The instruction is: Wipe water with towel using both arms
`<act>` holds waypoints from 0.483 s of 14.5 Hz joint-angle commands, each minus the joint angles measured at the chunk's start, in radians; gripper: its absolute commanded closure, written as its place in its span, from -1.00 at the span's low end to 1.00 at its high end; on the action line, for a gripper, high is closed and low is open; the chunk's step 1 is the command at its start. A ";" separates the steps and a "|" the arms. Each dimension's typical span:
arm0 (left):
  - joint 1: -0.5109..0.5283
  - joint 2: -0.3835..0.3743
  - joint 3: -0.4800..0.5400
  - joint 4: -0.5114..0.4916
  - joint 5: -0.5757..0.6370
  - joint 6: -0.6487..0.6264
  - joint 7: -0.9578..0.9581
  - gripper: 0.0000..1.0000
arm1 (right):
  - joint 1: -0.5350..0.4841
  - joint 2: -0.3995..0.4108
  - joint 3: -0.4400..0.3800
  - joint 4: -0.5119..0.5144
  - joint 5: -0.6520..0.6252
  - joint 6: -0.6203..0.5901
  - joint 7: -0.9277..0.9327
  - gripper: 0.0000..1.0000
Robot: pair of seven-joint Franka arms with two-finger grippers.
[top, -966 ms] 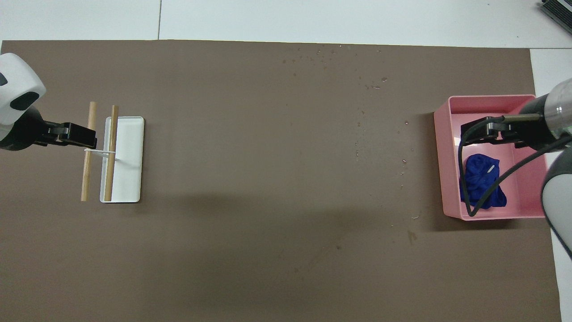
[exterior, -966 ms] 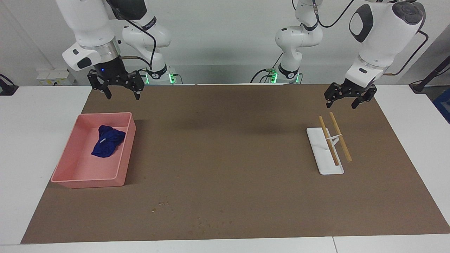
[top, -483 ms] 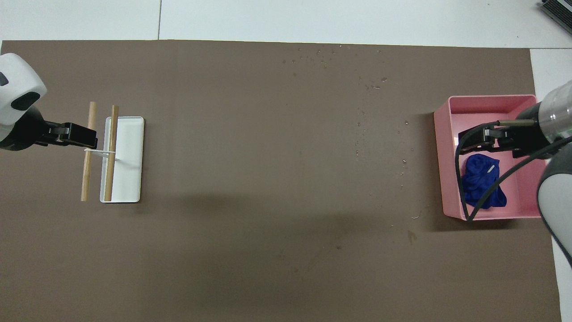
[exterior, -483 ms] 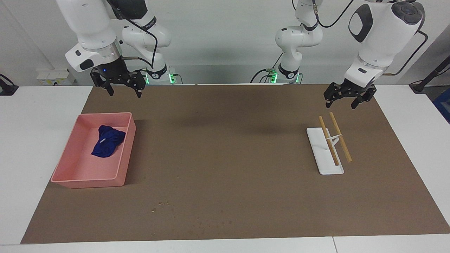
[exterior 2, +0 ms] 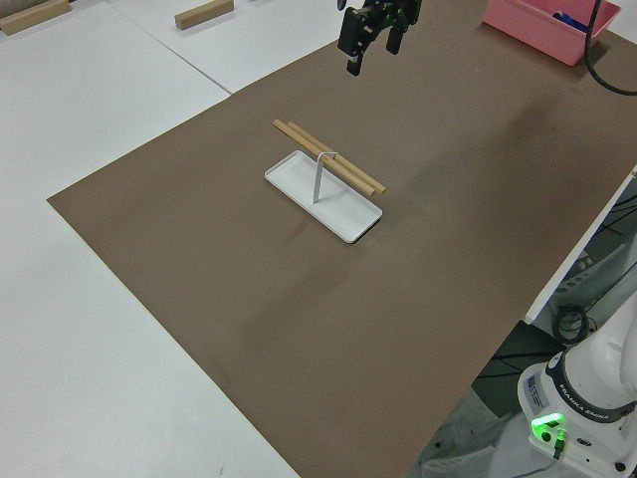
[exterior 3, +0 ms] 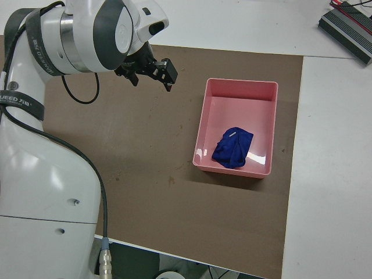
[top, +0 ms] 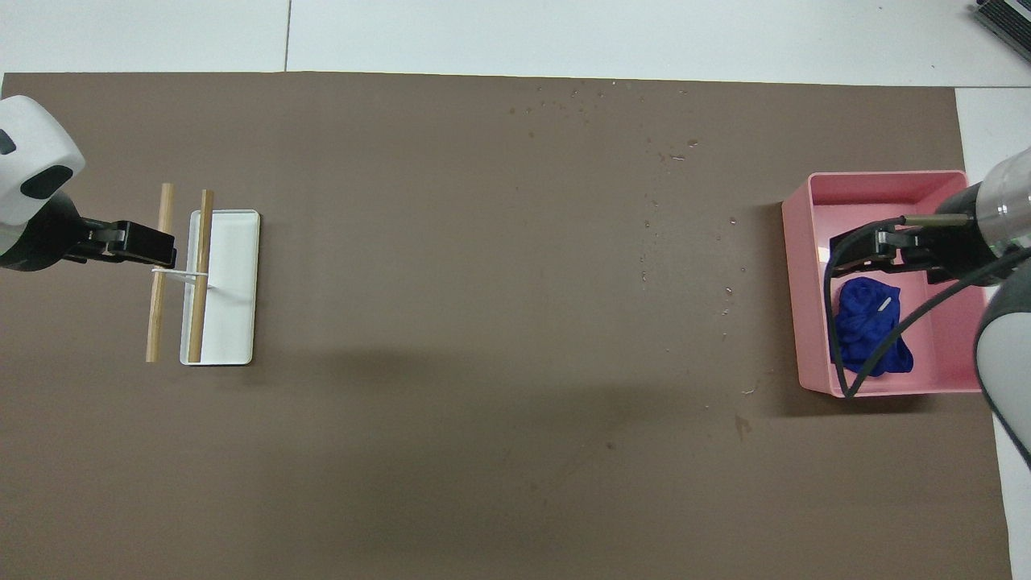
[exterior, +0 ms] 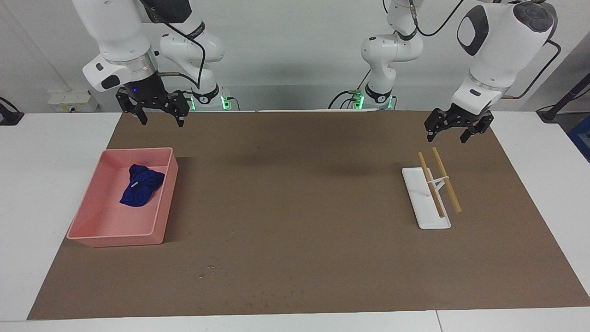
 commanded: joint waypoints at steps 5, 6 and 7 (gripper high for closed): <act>-0.006 -0.018 0.003 -0.024 -0.009 0.019 -0.008 -1.00 | 0.044 -0.005 -0.058 0.017 0.003 -0.012 0.018 -1.00; -0.006 -0.019 0.003 -0.024 -0.009 0.019 -0.008 -1.00 | 0.095 -0.010 -0.118 0.019 0.003 -0.020 0.016 -1.00; -0.006 -0.019 0.003 -0.024 -0.009 0.019 -0.010 -1.00 | 0.121 -0.010 -0.153 0.021 0.014 -0.031 0.015 -1.00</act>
